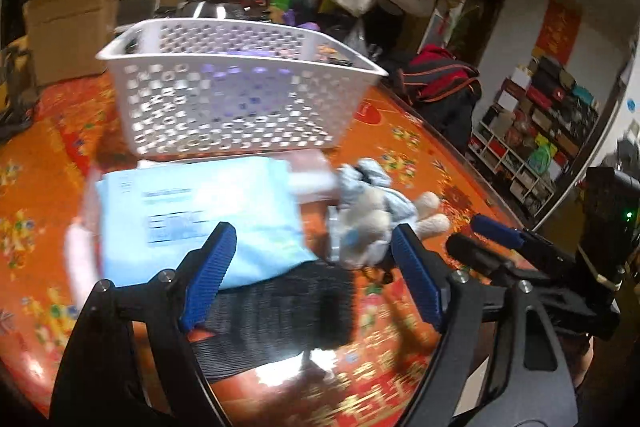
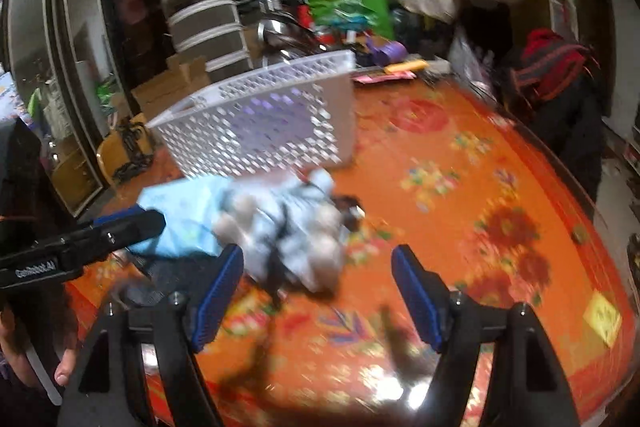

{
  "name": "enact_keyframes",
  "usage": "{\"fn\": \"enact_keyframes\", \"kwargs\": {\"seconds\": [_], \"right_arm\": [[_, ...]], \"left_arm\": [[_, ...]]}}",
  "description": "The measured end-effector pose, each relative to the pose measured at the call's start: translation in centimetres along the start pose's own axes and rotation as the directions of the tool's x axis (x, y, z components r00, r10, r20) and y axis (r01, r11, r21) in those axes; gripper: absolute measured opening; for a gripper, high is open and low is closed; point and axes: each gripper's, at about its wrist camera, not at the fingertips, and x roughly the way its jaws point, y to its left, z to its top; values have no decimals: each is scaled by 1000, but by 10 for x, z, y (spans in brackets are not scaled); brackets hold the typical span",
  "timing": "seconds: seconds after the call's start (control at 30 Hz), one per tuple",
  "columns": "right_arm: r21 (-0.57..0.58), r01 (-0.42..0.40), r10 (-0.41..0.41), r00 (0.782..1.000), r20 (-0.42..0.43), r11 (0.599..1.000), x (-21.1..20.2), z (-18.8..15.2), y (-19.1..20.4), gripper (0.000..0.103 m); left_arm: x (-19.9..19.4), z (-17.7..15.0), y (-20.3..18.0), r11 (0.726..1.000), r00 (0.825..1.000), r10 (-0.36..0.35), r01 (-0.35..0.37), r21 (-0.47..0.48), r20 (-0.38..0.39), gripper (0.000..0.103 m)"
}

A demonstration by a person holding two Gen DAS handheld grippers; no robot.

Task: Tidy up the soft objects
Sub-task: 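Close both grippers on the white plush toy with blue cloth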

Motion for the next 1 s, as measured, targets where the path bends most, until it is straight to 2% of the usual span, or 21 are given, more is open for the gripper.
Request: {"fn": "enact_keyframes", "kwargs": {"seconds": [0.07, 0.2, 0.33, 0.4, 0.47, 0.53, 0.6, 0.7, 1.0], "right_arm": [[10, 5, -5, 1000, -5, 1000, 1, -6, -7, 73], [25, -25, 24, 1000, 1, 999, 3, -9, -12, 53], [11, -42, 42, 999, 0, 999, 7, -9, -9, 46], [10, -50, 50, 999, -2, 999, 9, -8, -7, 38], [9, -57, 57, 998, -7, 998, 12, -5, -6, 33], [6, -60, 60, 998, -10, 998, 14, -4, -4, 29], [2, -59, 59, 998, -13, 998, 15, -4, -3, 19], [-11, -49, 49, 999, -21, 999, 17, -4, 0, 12], [-16, -26, 26, 1000, -1, 1000, 13, -6, -3, 9]], "left_arm": [[8, -3, -14, 1000, 1000, -2, 2, 26, -1, 78], [23, -6, -32, 999, 1000, 0, 1, 52, -23, 75], [34, -6, -40, 998, 999, 0, 2, 65, -36, 58], [38, -5, -40, 998, 999, 0, 3, 65, -48, 50], [46, -3, -41, 998, 998, -16, 20, 62, -67, 37], [52, 0, -40, 998, 996, -33, 38, 58, -78, 31], [56, 0, -41, 997, 996, -29, 35, 63, -84, 28], [58, 1, -39, 997, 996, -34, 39, 61, -83, 21], [47, 2, -27, 996, 996, -67, 70, 52, -56, 14]]}}
